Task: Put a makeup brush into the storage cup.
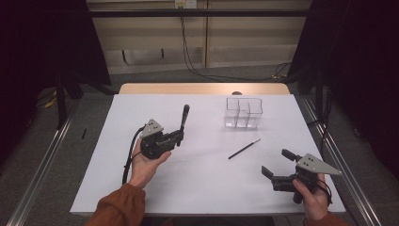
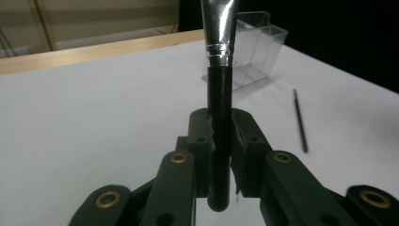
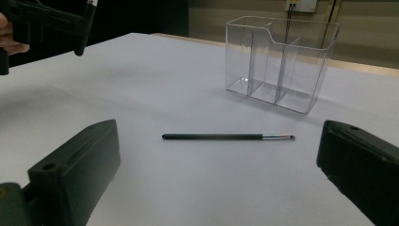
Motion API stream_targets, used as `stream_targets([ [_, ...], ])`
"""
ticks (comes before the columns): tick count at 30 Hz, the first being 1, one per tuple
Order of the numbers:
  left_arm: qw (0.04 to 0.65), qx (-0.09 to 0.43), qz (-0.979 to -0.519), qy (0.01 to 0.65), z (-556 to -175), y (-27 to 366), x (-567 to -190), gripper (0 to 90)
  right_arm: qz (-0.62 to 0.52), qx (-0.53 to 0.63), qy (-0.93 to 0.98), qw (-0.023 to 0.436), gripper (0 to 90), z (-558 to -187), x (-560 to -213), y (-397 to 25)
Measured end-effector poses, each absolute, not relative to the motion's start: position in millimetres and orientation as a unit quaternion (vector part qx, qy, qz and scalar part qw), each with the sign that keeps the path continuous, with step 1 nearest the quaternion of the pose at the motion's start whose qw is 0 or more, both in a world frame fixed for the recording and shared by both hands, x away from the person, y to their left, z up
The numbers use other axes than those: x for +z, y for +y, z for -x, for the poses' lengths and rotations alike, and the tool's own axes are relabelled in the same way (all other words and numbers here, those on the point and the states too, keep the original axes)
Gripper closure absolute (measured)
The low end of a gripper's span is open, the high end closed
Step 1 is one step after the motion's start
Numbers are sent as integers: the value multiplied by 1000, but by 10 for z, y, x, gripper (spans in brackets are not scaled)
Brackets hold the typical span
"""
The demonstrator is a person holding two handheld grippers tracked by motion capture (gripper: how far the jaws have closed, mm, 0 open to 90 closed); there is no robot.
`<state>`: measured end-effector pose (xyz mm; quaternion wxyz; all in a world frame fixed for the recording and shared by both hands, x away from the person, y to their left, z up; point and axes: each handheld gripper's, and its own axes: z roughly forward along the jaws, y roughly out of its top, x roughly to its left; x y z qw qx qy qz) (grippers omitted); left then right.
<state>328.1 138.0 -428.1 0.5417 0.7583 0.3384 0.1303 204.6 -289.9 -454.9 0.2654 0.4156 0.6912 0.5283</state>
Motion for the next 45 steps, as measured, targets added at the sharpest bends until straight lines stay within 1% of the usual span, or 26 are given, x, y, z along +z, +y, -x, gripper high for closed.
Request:
stream_targets([
  [6, 555, 125, -752, 331, -3195, 1413, -4258, 795, -416, 531, 690, 261, 0, -2050, -4550, -2892],
  [12, 561, 119, -757, 313, -3076, 1386, -4298, 795, -415, 534, 688, 263, 0, -2054, -4553, -2881],
  [20, 563, 96, -763, 302, -3000, 1308, -4332, 795, -409, 538, 690, 259, 0, -2063, -4559, -2846],
  [28, 576, 95, -757, 295, -3001, 1239, -4286, 795, -394, 539, 701, 250, 0, -2121, -4567, -2710],
  [38, 573, 85, -762, 290, -2979, 1108, -4327, 795, -376, 547, 709, 240, 2, -2304, -4495, -2502],
  [45, 576, 78, -765, 278, -2950, 996, -4333, 795, -362, 554, 714, 228, 2, -2355, -4454, -2357],
])
